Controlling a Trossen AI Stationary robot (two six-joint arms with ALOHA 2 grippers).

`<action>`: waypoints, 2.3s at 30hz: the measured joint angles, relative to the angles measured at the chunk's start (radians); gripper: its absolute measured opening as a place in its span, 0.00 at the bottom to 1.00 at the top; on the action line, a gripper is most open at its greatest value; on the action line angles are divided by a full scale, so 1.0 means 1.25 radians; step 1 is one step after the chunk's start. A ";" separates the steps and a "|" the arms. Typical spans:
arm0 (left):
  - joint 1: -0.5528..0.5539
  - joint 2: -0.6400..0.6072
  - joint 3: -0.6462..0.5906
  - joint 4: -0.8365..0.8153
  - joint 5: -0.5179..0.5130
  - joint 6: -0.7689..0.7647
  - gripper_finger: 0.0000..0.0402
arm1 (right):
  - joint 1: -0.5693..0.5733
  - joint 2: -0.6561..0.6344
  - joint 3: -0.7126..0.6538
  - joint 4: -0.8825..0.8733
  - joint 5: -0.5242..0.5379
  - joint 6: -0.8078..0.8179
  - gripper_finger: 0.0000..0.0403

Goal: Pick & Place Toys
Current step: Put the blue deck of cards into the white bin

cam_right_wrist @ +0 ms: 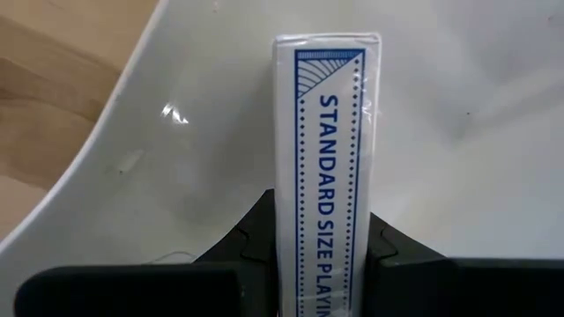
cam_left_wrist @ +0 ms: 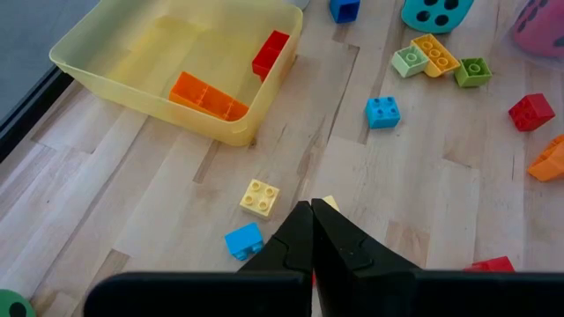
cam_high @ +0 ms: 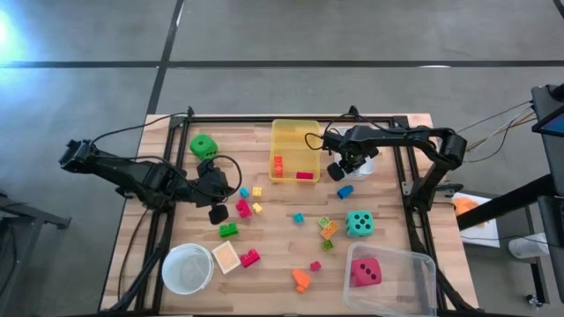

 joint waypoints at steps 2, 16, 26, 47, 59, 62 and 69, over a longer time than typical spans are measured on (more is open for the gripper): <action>0.000 0.000 0.000 0.000 0.000 0.000 0.00 | 0.000 0.000 0.002 0.000 0.000 -0.001 0.14; 0.000 0.000 0.000 0.000 0.000 0.000 0.00 | 0.001 0.004 -0.001 0.006 -0.005 0.000 0.60; 0.000 0.000 0.000 0.000 0.000 0.000 0.00 | 0.001 0.004 -0.002 0.005 0.000 -0.020 0.77; 0.000 0.000 0.000 0.000 0.000 0.000 0.00 | 0.019 -0.016 0.108 -0.164 0.074 -0.037 0.78; 0.000 0.000 0.000 0.000 0.000 0.000 0.00 | 0.080 -0.043 0.156 -0.177 0.069 -0.039 0.78; 0.000 0.000 0.000 0.000 0.000 0.000 0.00 | 0.099 -0.043 0.156 -0.179 0.040 -0.045 0.75; 0.000 0.000 0.000 0.000 0.000 0.000 0.00 | 0.124 -0.044 0.156 -0.180 0.035 -0.042 0.46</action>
